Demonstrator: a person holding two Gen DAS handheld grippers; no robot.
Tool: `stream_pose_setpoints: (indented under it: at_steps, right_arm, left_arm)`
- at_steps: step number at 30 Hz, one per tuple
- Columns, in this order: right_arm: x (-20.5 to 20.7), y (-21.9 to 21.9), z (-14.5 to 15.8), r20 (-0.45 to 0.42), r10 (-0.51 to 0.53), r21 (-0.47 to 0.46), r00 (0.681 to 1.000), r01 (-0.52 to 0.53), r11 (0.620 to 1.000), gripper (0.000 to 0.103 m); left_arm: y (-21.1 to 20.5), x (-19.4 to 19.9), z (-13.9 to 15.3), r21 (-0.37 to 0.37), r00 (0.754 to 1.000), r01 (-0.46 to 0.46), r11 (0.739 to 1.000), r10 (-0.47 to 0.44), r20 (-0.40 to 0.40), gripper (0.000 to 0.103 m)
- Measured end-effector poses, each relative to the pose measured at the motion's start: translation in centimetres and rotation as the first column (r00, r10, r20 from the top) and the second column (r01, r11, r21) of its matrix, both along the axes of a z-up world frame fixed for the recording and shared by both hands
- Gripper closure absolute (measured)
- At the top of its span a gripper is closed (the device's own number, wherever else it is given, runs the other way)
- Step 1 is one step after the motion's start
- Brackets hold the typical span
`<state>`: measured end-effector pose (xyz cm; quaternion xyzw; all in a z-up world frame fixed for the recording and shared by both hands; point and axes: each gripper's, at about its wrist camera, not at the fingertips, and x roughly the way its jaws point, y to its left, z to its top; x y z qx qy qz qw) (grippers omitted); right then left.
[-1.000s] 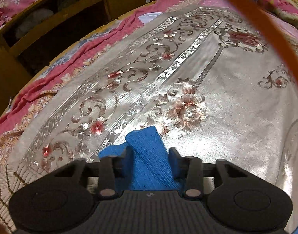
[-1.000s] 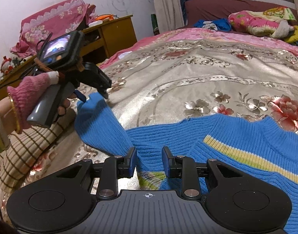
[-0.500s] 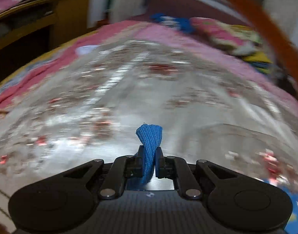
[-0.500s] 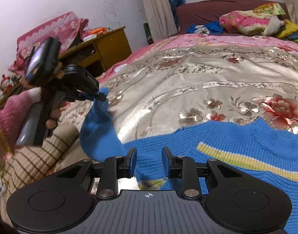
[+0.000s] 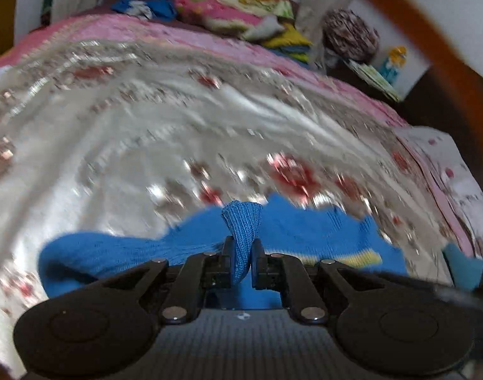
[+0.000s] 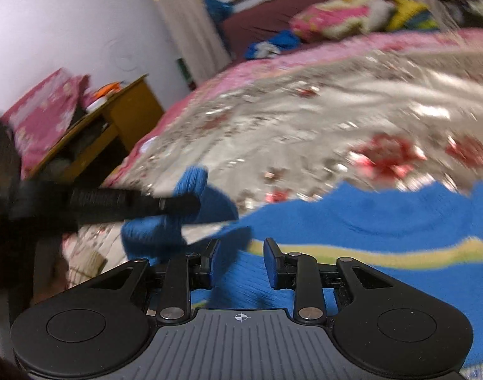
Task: Fold small clothes
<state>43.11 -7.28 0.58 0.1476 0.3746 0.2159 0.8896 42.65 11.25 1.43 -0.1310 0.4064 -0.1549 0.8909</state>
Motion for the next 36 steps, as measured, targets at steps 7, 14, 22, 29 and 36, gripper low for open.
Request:
stream_pose_setpoints:
  at_steps: [7,14,22,29,36]
  right_arm:
    - [0.9,-2.5,-0.6,-0.105,-0.024,0.151,0.994,0.04,0.988,0.068]
    - [1.7,-1.4,-1.7,-0.203,0.025,0.265,0.979,0.03,0.964,0.06]
    - [2.7,0.9,-3.2,-0.28,0.028,0.201,0.959,0.03,0.979,0.061]
    - [2.9,1.3,-3.0,-0.243,0.031,0.165,0.969,0.01,0.986,0.093]
    - [2.9,-1.5,-0.1,-0.15,-0.029,0.155,0.988,0.053,0.986,0.094]
  left_arm:
    - [-1.2,-2.2,-1.6,0.031,0.999,0.026,0.999,-0.027,0.02,0.087]
    - [-1.6,-3.9,-2.3,0.09,0.996,0.062,0.994,-0.067,0.057,0.087]
    - [-1.7,-4.4,-2.7,0.113,0.994,0.084,0.99,-0.092,0.064,0.087]
    - [-0.9,-4.7,-2.0,0.078,0.995,0.078,0.994,-0.082,0.056,0.073]
    - [1.6,-5.1,0.6,0.015,0.995,0.009,1.0,-0.011,0.102,0.057]
